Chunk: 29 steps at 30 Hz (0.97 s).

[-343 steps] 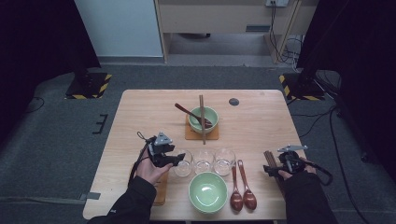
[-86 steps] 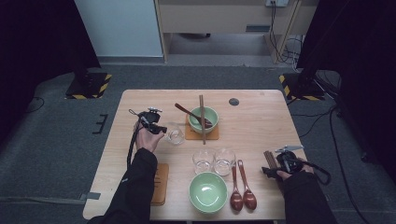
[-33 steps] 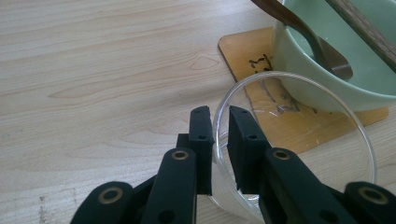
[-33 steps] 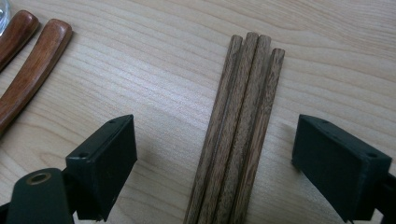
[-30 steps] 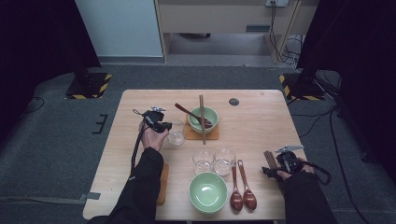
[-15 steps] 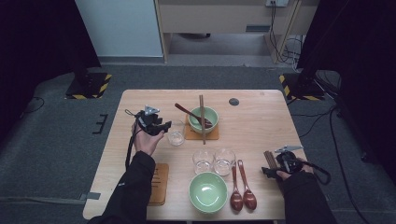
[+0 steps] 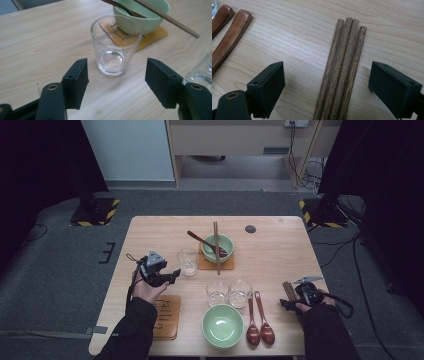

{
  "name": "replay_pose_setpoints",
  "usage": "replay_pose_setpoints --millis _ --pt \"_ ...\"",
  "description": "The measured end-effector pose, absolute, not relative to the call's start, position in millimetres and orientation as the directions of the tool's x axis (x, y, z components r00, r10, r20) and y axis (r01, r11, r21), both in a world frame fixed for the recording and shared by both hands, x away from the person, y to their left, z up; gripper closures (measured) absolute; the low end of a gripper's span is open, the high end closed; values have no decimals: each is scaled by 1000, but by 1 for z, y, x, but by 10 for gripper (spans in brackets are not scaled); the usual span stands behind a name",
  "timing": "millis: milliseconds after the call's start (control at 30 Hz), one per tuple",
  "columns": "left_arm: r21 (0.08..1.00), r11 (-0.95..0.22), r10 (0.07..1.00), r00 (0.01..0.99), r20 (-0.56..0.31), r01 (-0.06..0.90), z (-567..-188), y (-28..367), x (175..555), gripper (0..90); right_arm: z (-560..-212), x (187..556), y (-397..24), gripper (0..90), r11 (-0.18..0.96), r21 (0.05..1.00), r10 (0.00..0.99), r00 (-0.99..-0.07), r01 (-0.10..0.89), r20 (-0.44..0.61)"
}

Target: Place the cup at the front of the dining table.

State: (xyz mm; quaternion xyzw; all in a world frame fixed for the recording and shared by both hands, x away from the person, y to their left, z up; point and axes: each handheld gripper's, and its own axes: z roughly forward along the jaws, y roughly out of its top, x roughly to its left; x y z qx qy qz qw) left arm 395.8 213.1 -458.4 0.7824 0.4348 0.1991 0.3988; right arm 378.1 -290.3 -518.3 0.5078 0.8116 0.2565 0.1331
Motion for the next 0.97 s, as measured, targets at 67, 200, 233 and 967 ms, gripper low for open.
replay_pose_setpoints --millis 67,200,233,967 --pt "792 -315 834 551 -32 522 -461 215 388 314 -519 378 -291 135 357 552 891 -453 754 43" --pt "789 -336 826 563 -15 514 -470 223 375 268 -518 378 -290 134 352 552 892 -449 756 45" --pt "786 -341 826 563 -12 516 -474 225 371 259 -518 378 -290 134 352 552 893 -448 756 45" --pt "644 -357 874 486 -26 677 -508 280 328 137 -517 379 -299 110 307 567 916 -400 764 42"
